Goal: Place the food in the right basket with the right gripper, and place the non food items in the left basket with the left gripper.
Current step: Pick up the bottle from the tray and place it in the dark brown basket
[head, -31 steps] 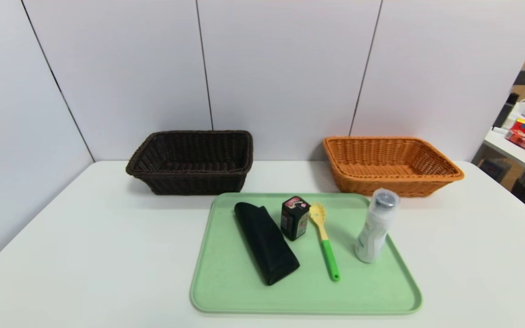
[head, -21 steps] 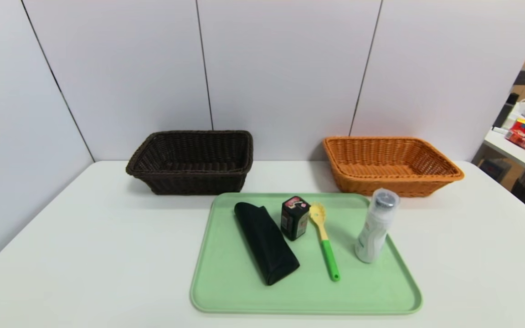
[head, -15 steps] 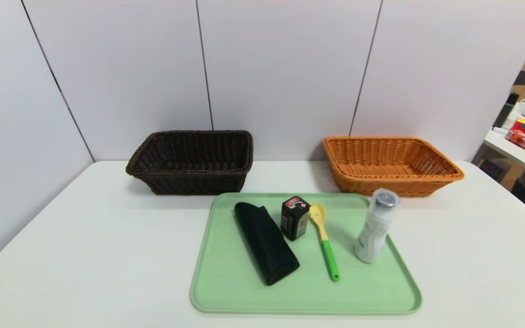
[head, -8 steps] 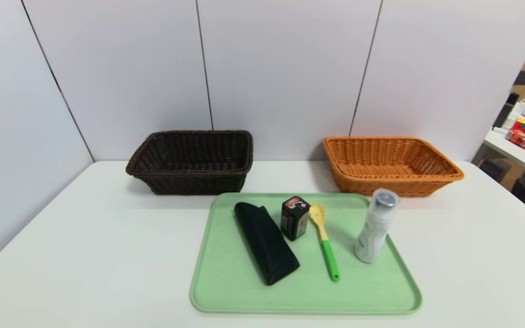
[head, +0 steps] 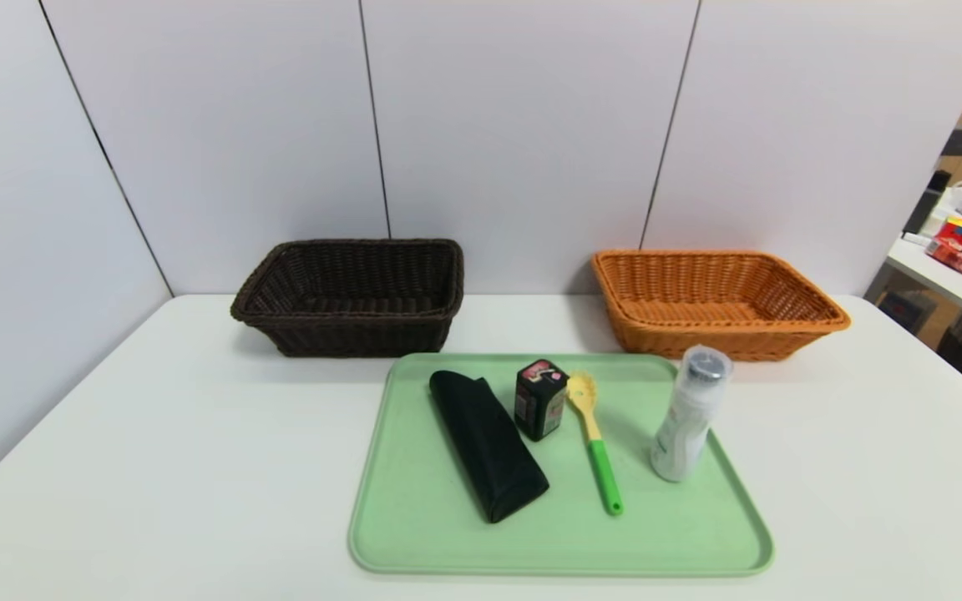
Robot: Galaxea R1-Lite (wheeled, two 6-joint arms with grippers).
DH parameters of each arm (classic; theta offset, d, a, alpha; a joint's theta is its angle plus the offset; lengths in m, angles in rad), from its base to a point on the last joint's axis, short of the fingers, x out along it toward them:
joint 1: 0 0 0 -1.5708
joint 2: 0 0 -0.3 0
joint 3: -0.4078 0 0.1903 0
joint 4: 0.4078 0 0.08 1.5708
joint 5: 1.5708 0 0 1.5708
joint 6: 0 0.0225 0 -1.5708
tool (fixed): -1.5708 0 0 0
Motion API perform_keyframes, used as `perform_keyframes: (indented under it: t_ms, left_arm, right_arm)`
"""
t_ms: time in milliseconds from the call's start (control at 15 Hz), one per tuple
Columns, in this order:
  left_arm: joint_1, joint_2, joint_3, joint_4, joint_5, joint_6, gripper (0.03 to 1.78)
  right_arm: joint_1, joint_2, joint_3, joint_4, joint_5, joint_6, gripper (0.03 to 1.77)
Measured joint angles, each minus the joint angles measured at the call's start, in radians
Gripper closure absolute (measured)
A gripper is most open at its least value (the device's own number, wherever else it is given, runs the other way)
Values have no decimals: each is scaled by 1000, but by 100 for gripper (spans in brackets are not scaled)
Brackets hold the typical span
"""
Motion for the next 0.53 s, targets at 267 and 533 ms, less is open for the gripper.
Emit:
perform_keyframes:
  t_ms: [267, 533]
  left_arm:
    - [0, 2, -7, 7, -11, 30, 12]
    - [1, 89, -119, -7, -52, 44, 12]
  right_arm:
    - [0, 2, -5, 12, 5, -24, 10]
    - [-2, 58, -129, 75, 58, -40, 10]
